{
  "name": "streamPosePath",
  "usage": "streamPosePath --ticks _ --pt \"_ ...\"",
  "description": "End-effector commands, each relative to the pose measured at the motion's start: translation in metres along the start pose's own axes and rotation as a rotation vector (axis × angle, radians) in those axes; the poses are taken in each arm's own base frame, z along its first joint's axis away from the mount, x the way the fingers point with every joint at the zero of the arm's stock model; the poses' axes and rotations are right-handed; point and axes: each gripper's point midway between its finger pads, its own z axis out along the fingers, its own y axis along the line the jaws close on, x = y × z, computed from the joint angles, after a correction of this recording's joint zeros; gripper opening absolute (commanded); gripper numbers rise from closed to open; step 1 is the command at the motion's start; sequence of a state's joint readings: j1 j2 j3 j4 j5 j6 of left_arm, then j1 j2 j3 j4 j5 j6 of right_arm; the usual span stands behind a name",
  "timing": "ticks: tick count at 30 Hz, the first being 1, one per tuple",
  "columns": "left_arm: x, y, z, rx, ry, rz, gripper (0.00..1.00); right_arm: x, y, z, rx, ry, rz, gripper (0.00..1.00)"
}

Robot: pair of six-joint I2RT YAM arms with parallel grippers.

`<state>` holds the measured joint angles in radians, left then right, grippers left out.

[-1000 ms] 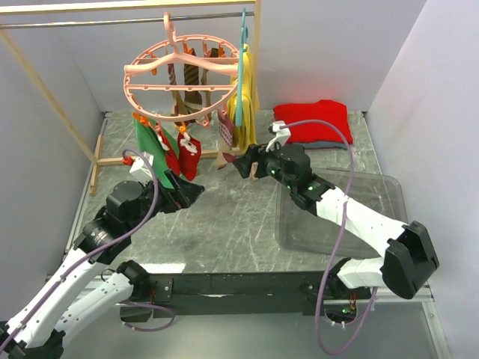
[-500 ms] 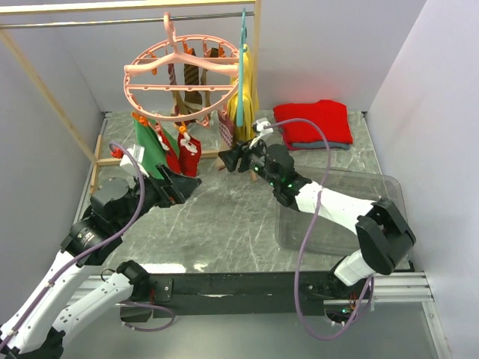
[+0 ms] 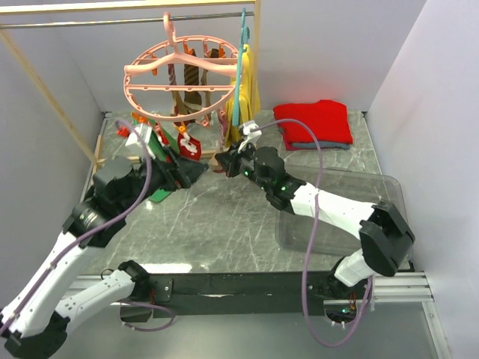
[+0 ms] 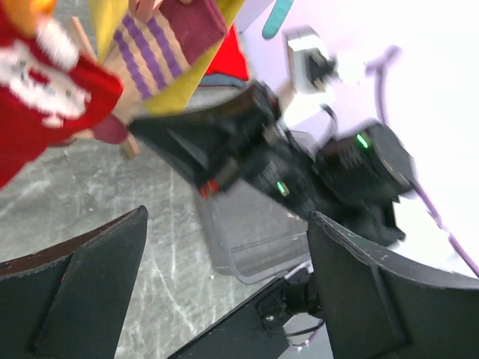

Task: Remove the socks clipped to the hanger

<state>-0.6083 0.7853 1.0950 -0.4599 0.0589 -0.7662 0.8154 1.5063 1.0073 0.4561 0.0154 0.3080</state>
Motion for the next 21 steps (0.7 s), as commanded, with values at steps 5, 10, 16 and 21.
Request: streamPosePath --ticks 5,10,16,21 --pt "-0.027 -0.025 0.022 0.022 0.015 0.084 0.92 -0.024 0.004 -0.028 0.121 -0.046 -0.007 0.25" --pt "-0.025 -0.039 0.009 0.115 -0.007 0.064 0.93 -0.019 -0.009 -0.029 0.173 -0.036 -0.069 0.59" --pt "-0.016 -0.032 -0.007 0.112 -0.005 0.058 0.94 -0.018 -0.02 -0.023 0.214 -0.038 -0.114 0.71" --pt "-0.003 -0.028 -0.017 0.13 0.014 0.04 0.94 -0.018 -0.028 -0.001 0.215 -0.023 -0.111 0.71"
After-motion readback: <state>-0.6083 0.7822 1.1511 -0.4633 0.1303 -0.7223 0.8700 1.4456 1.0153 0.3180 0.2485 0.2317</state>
